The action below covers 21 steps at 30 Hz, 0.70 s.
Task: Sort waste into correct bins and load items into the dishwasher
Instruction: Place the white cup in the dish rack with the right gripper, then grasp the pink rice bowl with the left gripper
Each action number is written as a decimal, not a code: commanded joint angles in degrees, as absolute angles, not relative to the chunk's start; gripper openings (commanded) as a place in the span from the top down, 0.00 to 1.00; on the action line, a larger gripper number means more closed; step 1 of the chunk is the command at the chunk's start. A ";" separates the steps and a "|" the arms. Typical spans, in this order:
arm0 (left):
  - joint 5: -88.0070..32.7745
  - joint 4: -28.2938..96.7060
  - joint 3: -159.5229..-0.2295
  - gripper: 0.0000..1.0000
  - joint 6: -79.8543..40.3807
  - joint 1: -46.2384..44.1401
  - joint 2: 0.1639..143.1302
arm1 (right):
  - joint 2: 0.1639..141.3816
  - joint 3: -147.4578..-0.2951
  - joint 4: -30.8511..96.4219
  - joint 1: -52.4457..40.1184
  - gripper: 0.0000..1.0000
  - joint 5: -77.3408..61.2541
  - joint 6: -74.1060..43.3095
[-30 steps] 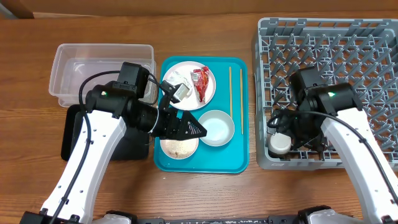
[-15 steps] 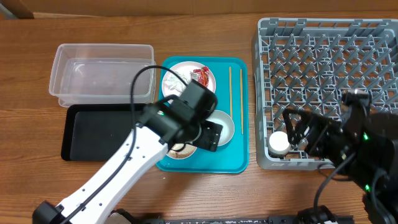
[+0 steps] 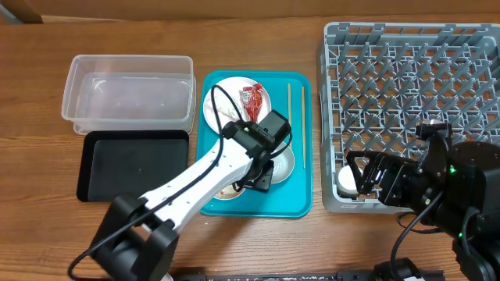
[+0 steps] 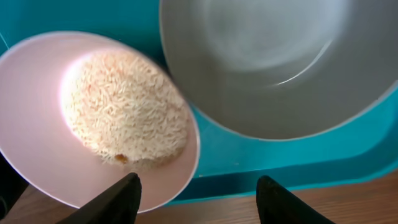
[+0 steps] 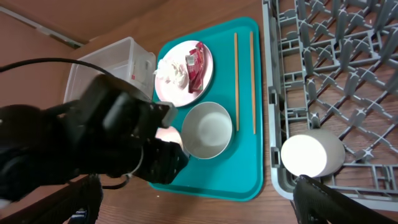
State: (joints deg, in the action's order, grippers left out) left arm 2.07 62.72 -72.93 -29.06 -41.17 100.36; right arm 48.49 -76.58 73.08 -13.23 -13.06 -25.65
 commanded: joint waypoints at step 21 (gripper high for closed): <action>3.03 53.56 -62.59 0.96 -29.02 -41.10 100.77 | 48.18 -76.88 72.73 -13.58 0.00 -12.01 -25.04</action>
State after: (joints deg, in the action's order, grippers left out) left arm 4.40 51.18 -64.01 -28.73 -41.28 101.89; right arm 48.49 -76.55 73.08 -13.23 -12.62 -25.45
